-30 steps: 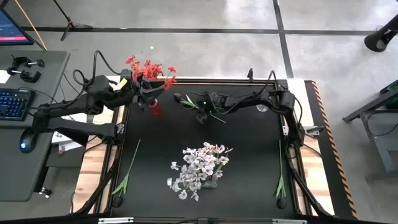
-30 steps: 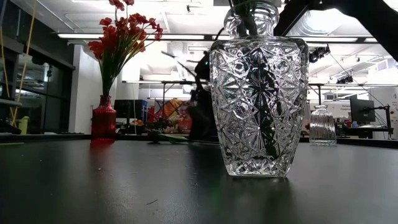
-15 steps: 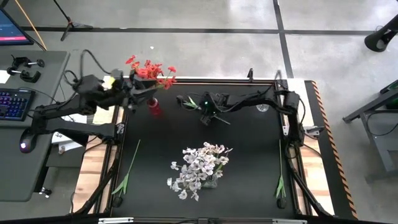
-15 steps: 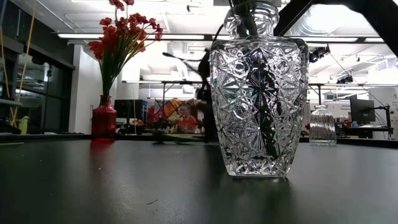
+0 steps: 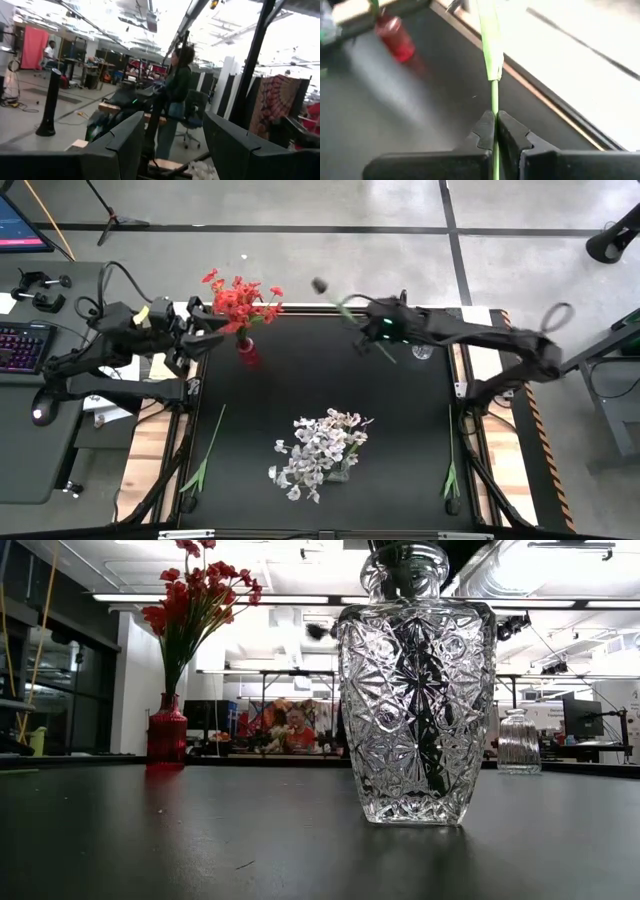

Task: Sort flowers into vase by color
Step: Put the top black tulip into the top transparent vase

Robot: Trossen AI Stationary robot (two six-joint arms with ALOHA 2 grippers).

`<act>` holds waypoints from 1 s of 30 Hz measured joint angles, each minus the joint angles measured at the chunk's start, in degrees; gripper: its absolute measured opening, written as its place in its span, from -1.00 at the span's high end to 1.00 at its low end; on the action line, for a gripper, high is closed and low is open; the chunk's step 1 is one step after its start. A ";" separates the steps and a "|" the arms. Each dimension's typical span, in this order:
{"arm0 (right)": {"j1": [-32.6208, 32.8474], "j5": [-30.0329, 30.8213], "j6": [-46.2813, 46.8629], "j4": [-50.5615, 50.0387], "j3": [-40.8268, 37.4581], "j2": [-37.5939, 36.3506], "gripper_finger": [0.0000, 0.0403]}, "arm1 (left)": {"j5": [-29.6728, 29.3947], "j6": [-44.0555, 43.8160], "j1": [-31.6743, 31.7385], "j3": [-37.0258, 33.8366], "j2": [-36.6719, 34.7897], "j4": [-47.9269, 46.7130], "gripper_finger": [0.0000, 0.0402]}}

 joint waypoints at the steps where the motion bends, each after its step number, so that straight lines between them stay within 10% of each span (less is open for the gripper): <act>1: 1.10 2.76 2.02 0.44 -1.89 -3.33 1.00 | 0.21 0.16 0.00 0.00 0.11 -0.28 0.06; 8: 13.41 30.34 12.39 18.60 -23.94 -27.62 1.00 | 0.53 2.04 0.00 0.00 2.27 0.47 0.06; 19: 6.36 51.89 -26.71 74.75 -48.06 -34.90 1.00 | -3.79 2.79 -0.07 0.00 10.22 12.37 0.06; 30: -8.89 47.15 -24.77 74.75 -51.65 -32.50 1.00 | -4.28 -3.20 -0.09 0.00 18.53 26.57 0.06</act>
